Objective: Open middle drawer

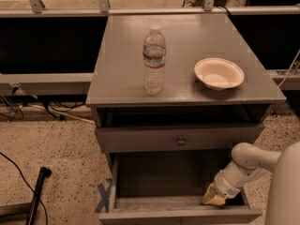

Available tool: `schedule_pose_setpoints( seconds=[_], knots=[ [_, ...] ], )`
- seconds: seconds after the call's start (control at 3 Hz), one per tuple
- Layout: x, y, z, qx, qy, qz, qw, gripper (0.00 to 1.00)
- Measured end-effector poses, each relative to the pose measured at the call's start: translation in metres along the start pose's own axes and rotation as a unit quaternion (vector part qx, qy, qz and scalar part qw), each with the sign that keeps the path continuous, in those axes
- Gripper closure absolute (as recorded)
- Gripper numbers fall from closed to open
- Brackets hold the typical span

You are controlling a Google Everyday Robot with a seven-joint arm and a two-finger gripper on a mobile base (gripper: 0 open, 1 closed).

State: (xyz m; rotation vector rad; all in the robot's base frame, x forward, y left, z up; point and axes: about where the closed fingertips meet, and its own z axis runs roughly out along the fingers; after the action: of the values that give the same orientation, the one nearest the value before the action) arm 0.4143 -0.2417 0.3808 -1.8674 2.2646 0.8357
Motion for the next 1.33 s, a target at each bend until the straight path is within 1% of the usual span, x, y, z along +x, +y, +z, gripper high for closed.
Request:
schedule_pose_setpoints(
  seconds=[0.33,0.67,1.33],
  knots=[
    [0.0026,0.0146,-0.01,-0.019,-0.006,0.004,0.9998,1.0],
    [-0.0002,0.0224,-0.0179,-0.011,-0.016,-0.005,0.9998,1.0],
    [-0.0002,0.0224,-0.0179,-0.011,-0.016,-0.005,0.9998,1.0]
  ],
)
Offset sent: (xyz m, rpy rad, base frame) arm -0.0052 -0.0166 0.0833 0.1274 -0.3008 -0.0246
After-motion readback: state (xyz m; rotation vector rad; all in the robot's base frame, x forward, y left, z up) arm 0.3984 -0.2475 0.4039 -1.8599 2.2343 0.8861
